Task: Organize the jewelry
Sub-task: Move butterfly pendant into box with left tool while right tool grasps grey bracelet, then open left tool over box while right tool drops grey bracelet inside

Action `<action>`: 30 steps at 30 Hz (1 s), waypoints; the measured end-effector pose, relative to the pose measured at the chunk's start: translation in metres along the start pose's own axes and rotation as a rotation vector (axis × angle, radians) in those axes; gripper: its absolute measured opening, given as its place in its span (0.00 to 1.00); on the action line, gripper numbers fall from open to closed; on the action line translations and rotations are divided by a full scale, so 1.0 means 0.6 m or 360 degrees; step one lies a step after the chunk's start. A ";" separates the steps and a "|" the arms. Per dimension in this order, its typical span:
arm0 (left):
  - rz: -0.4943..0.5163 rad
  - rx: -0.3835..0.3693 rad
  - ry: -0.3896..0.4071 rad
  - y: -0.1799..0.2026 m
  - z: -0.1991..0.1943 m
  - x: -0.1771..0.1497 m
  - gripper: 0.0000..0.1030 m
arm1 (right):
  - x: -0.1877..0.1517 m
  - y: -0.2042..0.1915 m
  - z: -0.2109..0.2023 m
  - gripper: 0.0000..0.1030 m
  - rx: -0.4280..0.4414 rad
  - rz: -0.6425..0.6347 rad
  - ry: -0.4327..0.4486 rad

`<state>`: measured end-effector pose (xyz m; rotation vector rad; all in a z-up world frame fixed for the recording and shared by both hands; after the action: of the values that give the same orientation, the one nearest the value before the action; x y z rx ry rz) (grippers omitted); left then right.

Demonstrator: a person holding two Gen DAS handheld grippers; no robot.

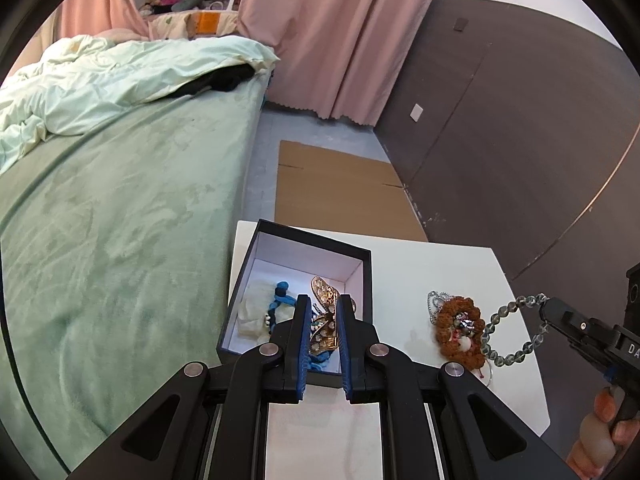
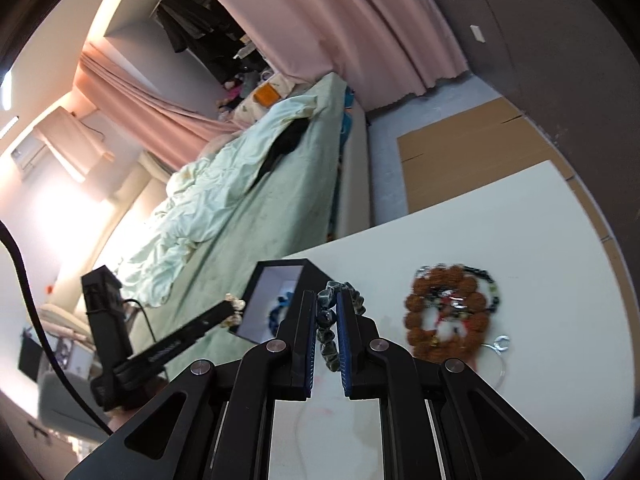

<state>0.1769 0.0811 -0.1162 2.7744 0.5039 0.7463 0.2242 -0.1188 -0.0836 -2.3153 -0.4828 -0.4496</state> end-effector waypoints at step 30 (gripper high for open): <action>-0.0283 -0.0123 0.0117 -0.091 -0.039 0.074 0.65 | 0.044 -0.119 0.169 0.12 0.0266 -0.0114 -0.0051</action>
<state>0.1863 0.1510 -0.0928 2.5970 0.7094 0.8104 0.2321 0.0068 -0.0993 -2.1524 -0.5977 -0.3911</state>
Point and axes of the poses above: each gripper's, at about its wrist camera, not at the fingertips, and z roughly the way its jaws point, y to its right, x to its top, the point moved 9 cm from there along z, roughly the way its jaws point, and after that the axes turned 13 degrees about -y, right-handed, at the moved point
